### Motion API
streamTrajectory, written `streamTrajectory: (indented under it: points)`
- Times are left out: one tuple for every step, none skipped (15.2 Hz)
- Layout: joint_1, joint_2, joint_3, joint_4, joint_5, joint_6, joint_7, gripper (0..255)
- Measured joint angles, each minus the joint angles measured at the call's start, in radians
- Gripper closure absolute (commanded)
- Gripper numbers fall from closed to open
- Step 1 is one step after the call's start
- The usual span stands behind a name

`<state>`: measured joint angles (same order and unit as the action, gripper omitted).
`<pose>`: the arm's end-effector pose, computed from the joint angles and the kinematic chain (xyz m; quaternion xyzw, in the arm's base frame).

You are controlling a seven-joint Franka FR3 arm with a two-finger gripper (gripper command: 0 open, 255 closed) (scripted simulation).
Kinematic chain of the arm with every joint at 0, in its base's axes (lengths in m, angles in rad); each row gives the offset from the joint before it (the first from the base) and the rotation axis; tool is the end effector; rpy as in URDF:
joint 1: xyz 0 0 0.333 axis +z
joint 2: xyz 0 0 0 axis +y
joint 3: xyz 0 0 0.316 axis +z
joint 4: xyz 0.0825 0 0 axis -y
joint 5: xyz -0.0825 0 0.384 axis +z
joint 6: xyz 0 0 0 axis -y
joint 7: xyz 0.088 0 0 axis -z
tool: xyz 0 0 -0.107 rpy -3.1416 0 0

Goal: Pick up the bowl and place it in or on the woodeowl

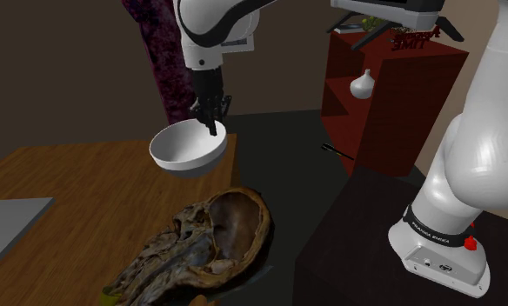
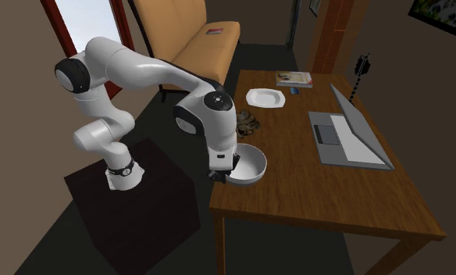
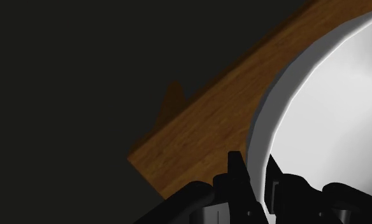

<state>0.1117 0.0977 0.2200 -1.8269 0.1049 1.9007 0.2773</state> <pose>0.5537 0.1949 0.4766 -0.9981 -0.0092 0.0284 0.0540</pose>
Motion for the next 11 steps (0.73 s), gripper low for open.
streamTrajectory:
  points:
    - [0.000, -0.001, 0.000, 0.012, 0.000, -0.013, 0.002, 255]
    - [0.000, -0.001, 0.000, 0.026, -0.001, -0.027, 0.004, 255]
    - [0.000, -0.002, 0.000, 0.036, -0.001, -0.038, 0.005, 255]
    - [-0.001, -0.006, -0.001, 0.043, 0.000, -0.049, 0.004, 255]
    - [-0.001, -0.008, -0.001, 0.053, 0.000, -0.062, 0.004, 255]
    - [-0.001, -0.011, -0.001, 0.065, 0.000, -0.075, 0.006, 255]
    - [-0.001, -0.006, 0.000, 0.083, -0.001, -0.089, 0.009, 255]
    - [-0.002, -0.009, -0.001, 0.092, -0.001, -0.101, 0.008, 255]
    - [-0.002, -0.011, -0.001, 0.103, -0.001, -0.113, 0.010, 255]
    - [-0.001, -0.008, -0.001, 0.118, -0.002, -0.125, 0.011, 255]
    - [-0.002, -0.012, -0.001, 0.127, -0.001, -0.139, 0.012, 255]
